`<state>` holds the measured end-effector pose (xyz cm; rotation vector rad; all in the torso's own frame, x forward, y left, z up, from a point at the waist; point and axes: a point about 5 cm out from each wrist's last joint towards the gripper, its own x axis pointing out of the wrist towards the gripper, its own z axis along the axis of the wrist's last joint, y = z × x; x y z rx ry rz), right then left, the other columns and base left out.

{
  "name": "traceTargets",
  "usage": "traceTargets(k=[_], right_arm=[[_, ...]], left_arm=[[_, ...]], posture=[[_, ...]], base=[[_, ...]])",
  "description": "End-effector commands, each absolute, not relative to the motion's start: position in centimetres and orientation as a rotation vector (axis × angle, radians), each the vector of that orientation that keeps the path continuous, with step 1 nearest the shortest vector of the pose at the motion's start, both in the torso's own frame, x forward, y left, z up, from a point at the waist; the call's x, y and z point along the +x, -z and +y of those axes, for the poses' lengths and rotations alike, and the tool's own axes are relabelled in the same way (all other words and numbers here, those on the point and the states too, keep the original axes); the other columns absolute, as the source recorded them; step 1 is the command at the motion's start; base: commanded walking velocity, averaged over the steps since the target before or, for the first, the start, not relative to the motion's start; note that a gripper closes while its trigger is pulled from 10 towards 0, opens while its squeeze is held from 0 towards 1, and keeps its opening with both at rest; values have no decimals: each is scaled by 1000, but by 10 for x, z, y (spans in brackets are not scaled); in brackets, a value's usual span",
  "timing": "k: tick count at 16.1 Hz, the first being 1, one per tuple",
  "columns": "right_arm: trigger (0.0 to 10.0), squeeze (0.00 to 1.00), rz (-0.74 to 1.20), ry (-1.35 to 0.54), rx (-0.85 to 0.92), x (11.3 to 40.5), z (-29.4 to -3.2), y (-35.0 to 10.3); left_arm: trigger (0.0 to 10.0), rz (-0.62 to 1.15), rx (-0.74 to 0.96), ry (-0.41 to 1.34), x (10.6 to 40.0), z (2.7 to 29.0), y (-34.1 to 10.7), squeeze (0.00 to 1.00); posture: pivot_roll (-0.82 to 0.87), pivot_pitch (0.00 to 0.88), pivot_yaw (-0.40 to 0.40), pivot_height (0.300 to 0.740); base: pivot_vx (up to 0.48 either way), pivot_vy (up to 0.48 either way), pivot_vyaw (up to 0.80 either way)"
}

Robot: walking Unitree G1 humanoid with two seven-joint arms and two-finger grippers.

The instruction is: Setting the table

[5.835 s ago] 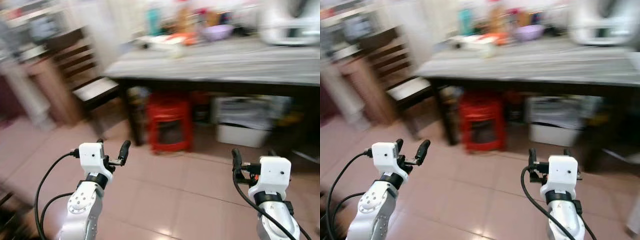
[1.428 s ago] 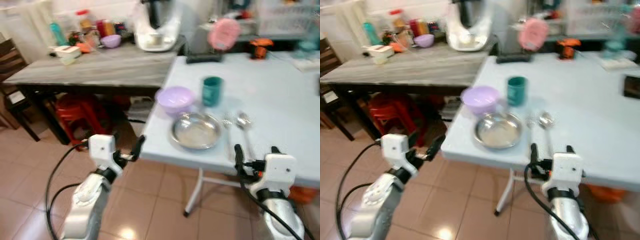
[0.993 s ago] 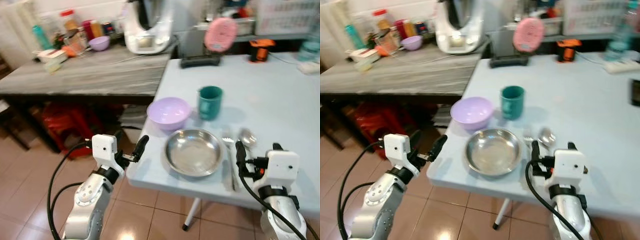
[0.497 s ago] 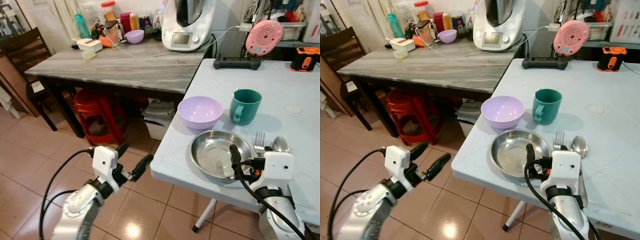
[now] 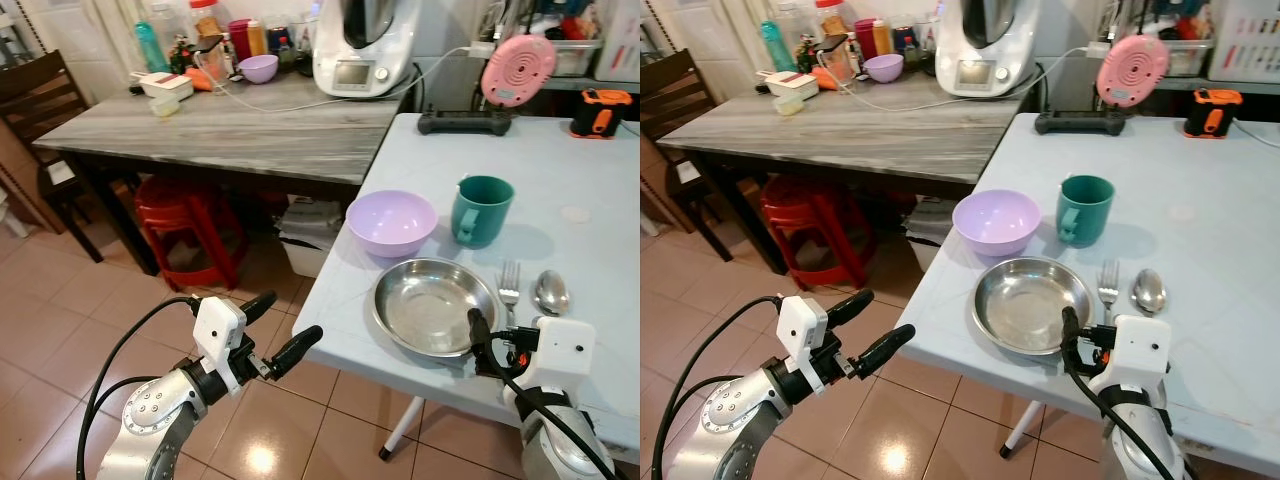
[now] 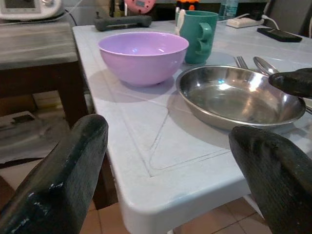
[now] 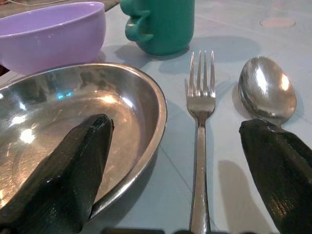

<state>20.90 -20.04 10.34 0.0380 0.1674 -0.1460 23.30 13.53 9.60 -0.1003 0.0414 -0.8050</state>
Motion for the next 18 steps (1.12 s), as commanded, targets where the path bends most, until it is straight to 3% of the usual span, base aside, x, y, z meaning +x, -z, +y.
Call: traceTargets(k=[1, 8, 9, 10, 11, 18], right_arm=[[10000, 0, 150, 128, 64, 214, -196, -110], [10000, 0, 209, 75, 115, 223, -184, -107], [9529, 0, 217, 63, 133, 225, -182, -107], [2157, 0, 218, 54, 139, 227, -181, -108], [0, 0, 229, 44, 154, 228, -179, -107], [0, 0, 324, 8, 213, 226, -172, -99]], left_arm=[[10000, 39, -87, 831, 233, 136, -100, 0], [10000, 41, -94, 859, 233, 129, -99, 0], [10000, 44, -95, 862, 232, 130, -97, 0], [10000, 44, -94, 865, 232, 130, -97, 0], [10000, 44, -94, 868, 232, 130, -97, 0], [10000, 45, -99, 920, 229, 127, -97, 0]], posture=[[-111, 0, 134, 740], [-111, 0, 134, 740], [-111, 0, 134, 740], [-109, 0, 134, 740], [-109, 0, 134, 740], [-106, 0, 137, 740]], base=[[0, 0, 0], [0, 0, 0], [0, 0, 0], [0, 0, 0], [0, 0, 0], [0, 0, 0]])
